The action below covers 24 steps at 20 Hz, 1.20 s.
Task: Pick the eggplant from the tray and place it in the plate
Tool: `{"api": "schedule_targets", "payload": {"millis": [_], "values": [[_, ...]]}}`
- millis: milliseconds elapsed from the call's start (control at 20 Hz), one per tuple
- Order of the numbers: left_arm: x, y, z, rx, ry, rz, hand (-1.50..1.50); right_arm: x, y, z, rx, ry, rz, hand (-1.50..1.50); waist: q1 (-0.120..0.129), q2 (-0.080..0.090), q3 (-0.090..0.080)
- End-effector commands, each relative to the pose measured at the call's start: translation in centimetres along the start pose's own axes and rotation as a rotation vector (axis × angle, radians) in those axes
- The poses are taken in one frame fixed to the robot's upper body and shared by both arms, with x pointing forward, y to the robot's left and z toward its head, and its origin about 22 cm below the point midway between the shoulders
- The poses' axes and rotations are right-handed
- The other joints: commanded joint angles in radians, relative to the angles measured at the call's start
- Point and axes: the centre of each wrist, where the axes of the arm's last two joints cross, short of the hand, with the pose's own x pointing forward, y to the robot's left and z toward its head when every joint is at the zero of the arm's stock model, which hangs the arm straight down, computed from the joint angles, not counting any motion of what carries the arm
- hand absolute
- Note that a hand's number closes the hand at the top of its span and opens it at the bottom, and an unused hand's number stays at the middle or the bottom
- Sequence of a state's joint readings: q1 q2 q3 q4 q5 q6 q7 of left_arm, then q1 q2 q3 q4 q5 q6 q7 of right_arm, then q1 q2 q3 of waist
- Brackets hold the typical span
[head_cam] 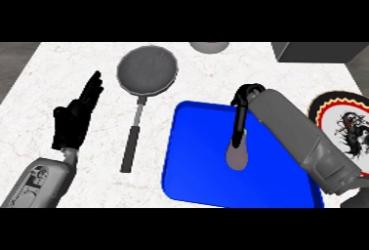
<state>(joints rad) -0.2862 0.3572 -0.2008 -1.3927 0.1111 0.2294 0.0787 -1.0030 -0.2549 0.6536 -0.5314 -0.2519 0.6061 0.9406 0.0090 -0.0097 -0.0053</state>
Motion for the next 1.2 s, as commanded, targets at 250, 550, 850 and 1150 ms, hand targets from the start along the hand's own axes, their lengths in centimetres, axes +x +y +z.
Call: {"api": "schedule_targets", "payload": {"millis": [250, 550, 850, 1150], "values": [[0.1, 0.8, 0.2, -0.012, 0.009, 0.015, 0.0, -1.1, 2.8, -3.5, 0.1, 0.163, 0.058, -1.5, -0.008, 0.007, 0.005], [-0.2, 0.6, 0.0, 0.003, 0.016, 0.019, 0.0, -2.7, 3.3, -3.9, 0.067, 0.121, 0.055, 1.5, -0.015, 0.007, 0.005], [-1.2, 0.4, 1.1, -0.001, 0.009, -0.005, 0.0, -4.9, 3.9, -4.6, 0.004, 0.117, 0.089, 1.5, -0.01, 0.007, 0.005], [-1.8, 1.9, 1.3, 0.07, 0.056, 0.013, 0.0, -16.5, -1.7, -0.4, -0.277, 0.043, 0.083, 1.5, -0.098, -0.012, 0.011]]}}
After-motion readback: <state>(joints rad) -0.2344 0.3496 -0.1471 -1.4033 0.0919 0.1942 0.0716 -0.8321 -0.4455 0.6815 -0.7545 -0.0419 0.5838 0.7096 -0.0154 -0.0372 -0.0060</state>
